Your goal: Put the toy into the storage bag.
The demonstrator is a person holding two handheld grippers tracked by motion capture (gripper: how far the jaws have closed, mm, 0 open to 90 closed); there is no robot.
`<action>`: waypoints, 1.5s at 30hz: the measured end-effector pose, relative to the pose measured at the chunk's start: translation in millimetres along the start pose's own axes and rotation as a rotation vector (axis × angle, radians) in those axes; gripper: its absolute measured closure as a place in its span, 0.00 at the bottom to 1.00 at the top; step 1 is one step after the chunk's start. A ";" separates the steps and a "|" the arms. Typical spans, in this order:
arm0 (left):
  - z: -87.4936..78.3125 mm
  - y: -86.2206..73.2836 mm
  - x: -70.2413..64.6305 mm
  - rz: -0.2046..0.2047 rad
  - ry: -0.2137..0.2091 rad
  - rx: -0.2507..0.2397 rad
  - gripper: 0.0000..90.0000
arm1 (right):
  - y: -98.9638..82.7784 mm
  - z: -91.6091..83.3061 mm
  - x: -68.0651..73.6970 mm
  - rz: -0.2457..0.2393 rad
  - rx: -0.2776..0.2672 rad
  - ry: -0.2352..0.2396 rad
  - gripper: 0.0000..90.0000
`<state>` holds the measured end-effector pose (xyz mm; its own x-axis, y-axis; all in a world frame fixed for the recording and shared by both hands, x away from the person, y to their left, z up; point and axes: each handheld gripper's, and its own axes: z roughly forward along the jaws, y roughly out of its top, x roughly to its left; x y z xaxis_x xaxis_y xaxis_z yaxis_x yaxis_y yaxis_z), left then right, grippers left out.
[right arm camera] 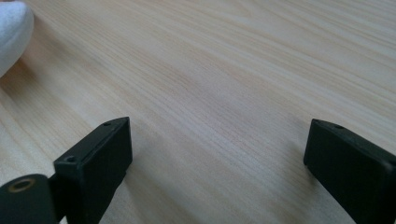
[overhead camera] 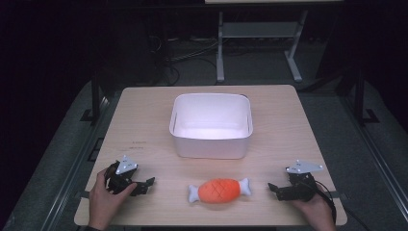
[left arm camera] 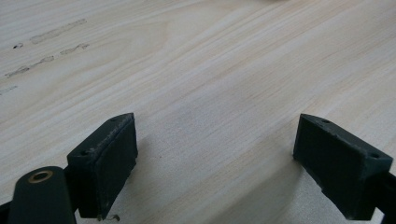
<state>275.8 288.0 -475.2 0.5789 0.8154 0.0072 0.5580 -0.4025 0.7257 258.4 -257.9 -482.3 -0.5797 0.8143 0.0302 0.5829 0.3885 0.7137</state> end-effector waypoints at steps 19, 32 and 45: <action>0.0 0.0 0.1 0.000 -0.001 0.000 0.14 | 6.4 -2.3 7.8 -0.030 0.037 0.039 0.22; 0.0 0.0 0.1 0.000 -0.001 0.000 0.14 | 14.4 -14.9 17.6 -0.071 0.014 0.180 0.74; 0.0 0.1 0.1 0.000 -0.001 0.001 0.14 | 26.1 -20.0 43.7 -0.164 -0.029 0.361 0.99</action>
<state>275.8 288.0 -475.1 0.5791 0.8152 0.0065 0.5586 -0.4025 0.7252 236.9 -220.8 -448.3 -0.8297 0.5365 0.1543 0.4524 0.4842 0.7489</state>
